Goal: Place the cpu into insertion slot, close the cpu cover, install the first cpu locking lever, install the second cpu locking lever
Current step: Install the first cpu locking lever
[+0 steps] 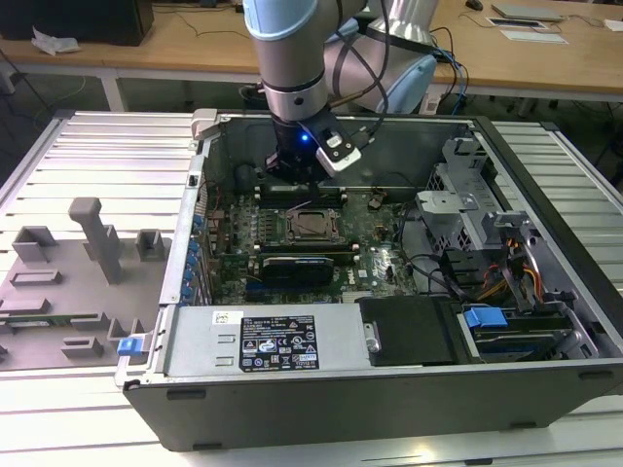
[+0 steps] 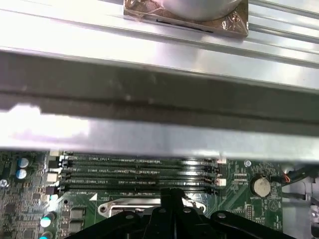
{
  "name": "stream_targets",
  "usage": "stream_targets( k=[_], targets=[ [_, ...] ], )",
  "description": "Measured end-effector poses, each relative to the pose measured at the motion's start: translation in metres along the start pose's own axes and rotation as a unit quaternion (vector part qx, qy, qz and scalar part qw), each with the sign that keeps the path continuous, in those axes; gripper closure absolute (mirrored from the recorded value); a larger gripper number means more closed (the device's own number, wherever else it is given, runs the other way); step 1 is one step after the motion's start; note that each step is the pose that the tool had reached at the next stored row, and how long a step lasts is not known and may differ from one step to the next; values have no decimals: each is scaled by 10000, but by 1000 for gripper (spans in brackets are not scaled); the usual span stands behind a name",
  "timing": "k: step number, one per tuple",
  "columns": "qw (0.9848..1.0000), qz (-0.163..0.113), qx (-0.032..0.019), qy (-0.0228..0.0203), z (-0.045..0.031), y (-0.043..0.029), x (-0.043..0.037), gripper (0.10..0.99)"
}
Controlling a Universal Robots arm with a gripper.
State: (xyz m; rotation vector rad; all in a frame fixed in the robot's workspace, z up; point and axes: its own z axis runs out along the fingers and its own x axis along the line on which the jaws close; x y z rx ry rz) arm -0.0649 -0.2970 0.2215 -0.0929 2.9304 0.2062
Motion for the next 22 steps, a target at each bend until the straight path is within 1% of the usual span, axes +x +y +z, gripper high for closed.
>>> stream_targets(
  k=[4,7,12,15,22],
  targets=[
    [9999,97,33,-12,27,5,4,980],
    [9997,241,64,-31,50,4,7,980],
    [9996,265,68,-36,55,4,8,980],
    [9988,465,111,-61,75,1,12,980],
    [9971,734,168,-98,102,11,16,980]
  ],
)
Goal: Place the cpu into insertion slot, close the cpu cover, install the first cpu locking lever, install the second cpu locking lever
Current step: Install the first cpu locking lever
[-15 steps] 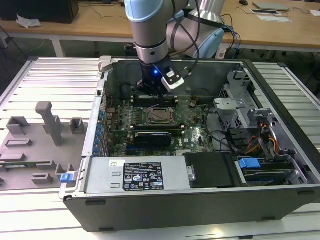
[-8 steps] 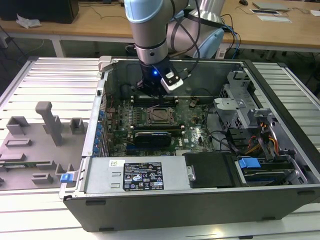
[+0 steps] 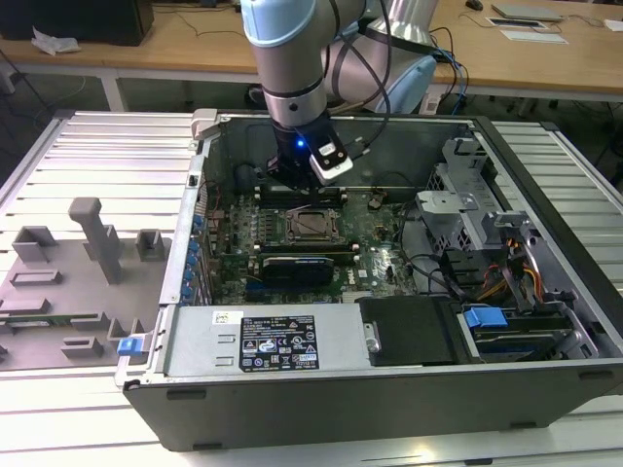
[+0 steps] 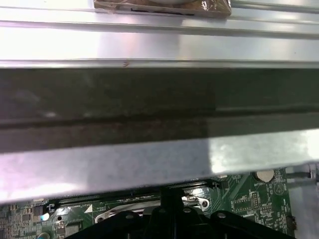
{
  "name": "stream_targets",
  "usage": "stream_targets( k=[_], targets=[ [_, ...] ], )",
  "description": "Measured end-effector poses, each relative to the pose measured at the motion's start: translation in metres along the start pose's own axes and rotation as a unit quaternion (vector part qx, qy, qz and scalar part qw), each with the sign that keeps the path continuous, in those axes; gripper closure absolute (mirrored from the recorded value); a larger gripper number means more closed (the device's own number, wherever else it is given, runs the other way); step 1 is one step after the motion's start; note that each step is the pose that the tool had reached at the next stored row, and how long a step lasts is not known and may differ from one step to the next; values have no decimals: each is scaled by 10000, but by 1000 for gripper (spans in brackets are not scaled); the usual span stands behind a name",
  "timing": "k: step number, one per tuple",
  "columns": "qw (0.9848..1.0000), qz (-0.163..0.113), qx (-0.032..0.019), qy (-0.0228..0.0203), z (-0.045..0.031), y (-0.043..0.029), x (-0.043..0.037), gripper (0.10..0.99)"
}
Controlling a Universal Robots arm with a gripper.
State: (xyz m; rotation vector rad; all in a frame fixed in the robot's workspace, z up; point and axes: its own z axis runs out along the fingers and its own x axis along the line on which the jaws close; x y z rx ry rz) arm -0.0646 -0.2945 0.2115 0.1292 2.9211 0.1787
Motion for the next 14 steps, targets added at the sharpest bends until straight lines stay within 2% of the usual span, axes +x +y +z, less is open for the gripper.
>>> stream_targets(
  k=[7,14],
  targets=[
    [9999,140,29,-19,21,54,7,980],
    [9993,375,79,-50,63,61,-5,980]
  ],
)
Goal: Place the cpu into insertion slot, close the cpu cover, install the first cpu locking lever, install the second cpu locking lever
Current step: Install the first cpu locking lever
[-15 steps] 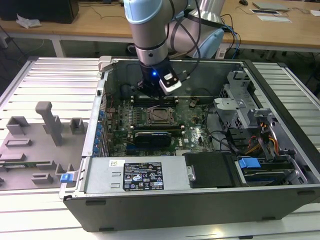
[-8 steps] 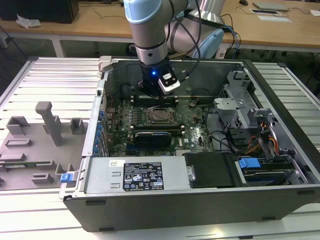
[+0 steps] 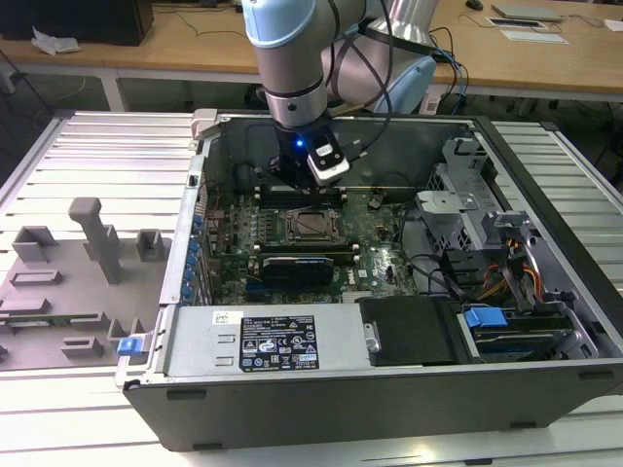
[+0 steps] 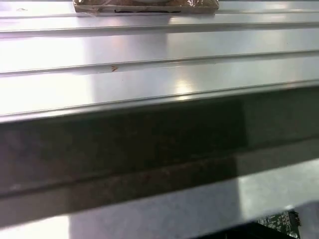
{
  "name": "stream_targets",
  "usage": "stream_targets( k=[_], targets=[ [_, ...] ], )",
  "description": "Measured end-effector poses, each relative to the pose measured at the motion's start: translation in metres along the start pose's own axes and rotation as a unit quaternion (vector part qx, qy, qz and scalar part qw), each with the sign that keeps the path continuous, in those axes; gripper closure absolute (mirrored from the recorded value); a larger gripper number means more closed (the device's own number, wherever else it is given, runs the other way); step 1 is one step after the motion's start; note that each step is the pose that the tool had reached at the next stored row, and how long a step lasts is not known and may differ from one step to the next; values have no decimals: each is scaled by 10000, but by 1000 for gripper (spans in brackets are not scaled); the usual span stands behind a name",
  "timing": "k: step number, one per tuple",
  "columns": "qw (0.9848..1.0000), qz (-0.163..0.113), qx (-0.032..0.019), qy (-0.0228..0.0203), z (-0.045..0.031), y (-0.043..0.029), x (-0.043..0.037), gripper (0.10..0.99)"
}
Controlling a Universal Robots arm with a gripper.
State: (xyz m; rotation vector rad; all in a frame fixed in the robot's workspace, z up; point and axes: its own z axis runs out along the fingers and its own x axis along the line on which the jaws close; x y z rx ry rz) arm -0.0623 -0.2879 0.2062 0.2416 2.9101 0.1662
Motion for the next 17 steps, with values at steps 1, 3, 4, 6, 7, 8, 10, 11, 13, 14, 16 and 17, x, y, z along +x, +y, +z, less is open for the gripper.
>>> stream_targets(
  k=[1,3,4,6,7,8,10,11,13,14,16,17],
  targets=[
    [10000,52,11,-7,13,1,3,980],
    [9999,116,25,-15,26,3,6,980],
    [9999,153,33,-20,30,9,7,980],
    [9998,200,42,-27,35,19,10,980],
    [9997,251,53,-34,39,28,12,980],
    [9996,271,57,-36,40,32,13,980],
    [9995,316,67,-42,43,40,14,980],
    [9994,338,71,-45,45,42,15,980],
    [9992,383,81,-52,53,42,15,980],
    [9990,429,92,-58,62,42,17,980],
    [9987,493,112,-66,75,39,20,980],
    [9985,522,122,-71,83,38,22,980]
  ],
)
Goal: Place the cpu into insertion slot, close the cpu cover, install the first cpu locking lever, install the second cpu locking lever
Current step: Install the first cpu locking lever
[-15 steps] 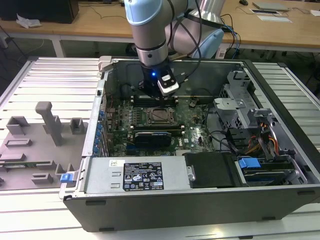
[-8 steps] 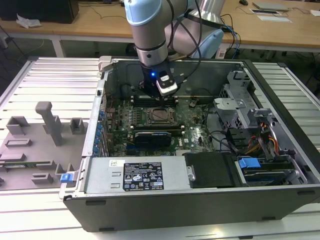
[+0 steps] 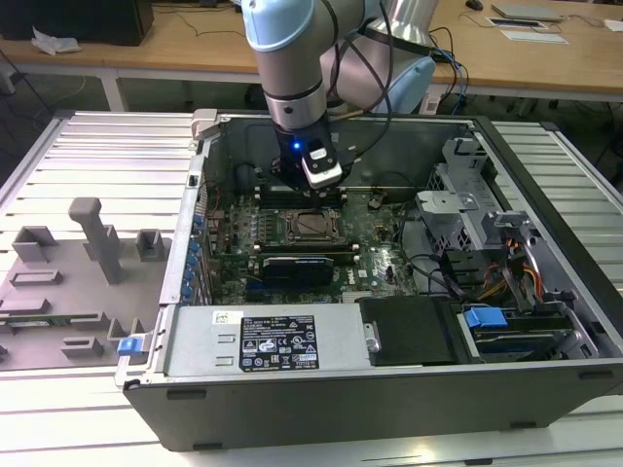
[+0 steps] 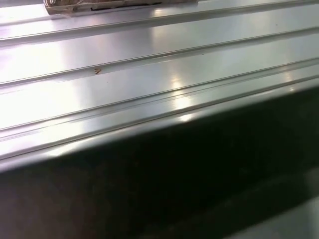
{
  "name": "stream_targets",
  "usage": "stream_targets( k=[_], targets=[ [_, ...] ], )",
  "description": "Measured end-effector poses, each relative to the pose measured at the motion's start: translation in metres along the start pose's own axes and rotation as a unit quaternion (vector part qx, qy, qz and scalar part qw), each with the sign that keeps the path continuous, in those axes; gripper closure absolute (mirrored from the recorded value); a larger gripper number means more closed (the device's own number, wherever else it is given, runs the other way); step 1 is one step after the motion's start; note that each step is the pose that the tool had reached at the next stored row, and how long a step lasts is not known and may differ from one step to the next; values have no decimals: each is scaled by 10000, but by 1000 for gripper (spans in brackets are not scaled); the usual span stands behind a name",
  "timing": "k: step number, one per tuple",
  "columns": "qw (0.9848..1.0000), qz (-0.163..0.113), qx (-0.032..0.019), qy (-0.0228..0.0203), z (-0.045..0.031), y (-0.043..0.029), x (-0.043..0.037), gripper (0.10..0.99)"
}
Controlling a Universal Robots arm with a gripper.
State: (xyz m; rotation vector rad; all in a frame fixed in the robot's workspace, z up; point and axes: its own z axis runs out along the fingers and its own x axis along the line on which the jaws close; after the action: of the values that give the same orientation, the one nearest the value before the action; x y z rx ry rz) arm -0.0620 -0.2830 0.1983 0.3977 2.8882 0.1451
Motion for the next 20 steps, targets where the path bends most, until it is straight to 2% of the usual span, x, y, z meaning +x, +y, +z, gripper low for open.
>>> stream_targets(
  k=[17,20],
  targets=[
    [10000,32,8,-6,3,-21,-5,980],
    [10000,36,-7,-3,4,-21,-6,980]
  ],
)
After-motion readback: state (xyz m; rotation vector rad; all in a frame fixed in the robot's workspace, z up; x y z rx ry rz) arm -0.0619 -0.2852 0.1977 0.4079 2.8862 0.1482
